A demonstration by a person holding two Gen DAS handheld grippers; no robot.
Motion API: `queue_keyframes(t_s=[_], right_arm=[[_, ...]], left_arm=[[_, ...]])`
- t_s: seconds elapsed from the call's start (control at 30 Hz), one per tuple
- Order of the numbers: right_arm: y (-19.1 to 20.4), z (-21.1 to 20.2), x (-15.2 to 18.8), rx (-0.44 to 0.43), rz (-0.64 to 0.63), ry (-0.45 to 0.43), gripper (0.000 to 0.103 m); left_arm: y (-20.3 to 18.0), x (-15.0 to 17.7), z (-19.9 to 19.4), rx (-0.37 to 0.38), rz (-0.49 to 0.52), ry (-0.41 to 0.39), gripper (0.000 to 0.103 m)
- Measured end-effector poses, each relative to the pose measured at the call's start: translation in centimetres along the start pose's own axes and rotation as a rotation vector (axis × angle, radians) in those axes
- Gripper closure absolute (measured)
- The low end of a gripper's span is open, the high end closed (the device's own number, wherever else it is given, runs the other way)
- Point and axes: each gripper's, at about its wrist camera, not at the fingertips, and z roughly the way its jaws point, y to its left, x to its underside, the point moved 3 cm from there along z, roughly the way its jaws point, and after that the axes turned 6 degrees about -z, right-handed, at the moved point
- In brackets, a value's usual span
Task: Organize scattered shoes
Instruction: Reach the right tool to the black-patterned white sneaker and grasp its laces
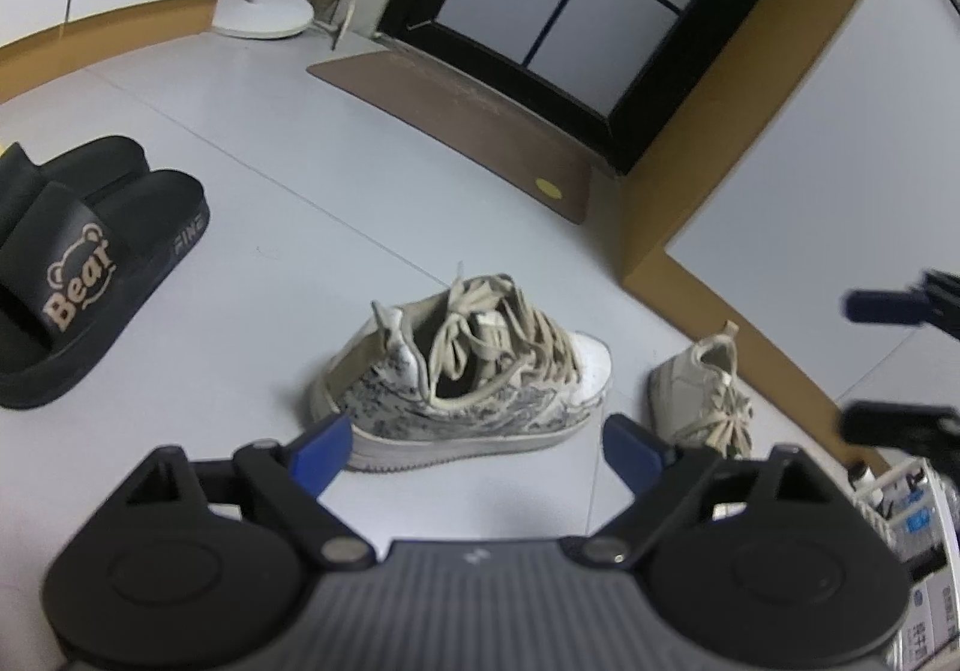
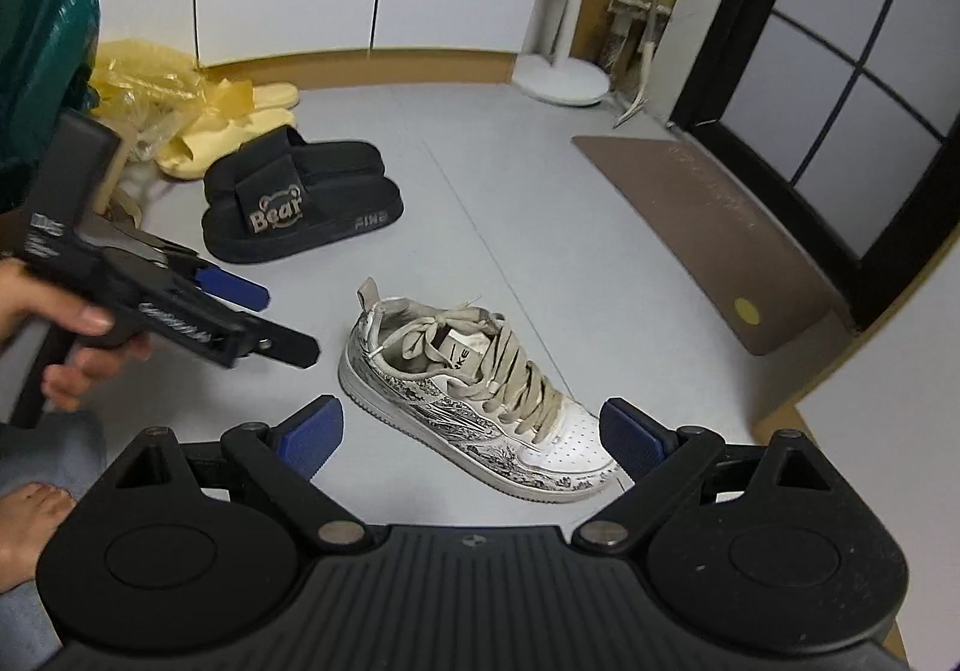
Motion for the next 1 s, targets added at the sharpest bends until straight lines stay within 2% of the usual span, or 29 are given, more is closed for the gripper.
queue_keyframes(t_s=[0.2, 0.47, 0.67, 0.9, 1.0], right_arm=[[-0.2, 4.2, 0.2, -0.036, -0.052, 0.057, 0.011], [-0.7, 7.6, 0.2, -0.079, -0.058, 0.113, 0.011], [-0.5, 10.9, 0.4, -0.096, -0.074, 0.163, 0.011], [-1.5, 17.0, 0.8, -0.056, -0.066, 0.265, 0.020], [-1.2, 18.2, 0.9, -0.057, -0.076, 0.289, 0.027]], left_arm=[[0.7, 0.0, 0.5, -0.019, -0.007, 0.027, 0.008], [1.8, -0.2, 0.6, -0.056, -0.029, 0.029, 0.008], [2.7, -0.8, 0.6, -0.088, -0.081, 0.028, 0.008], [3.5, -1.2, 0.5, -0.113, -0.110, 0.009, 0.008], [4.1, -1.2, 0.5, -0.106, -0.130, 0.014, 0.008]])
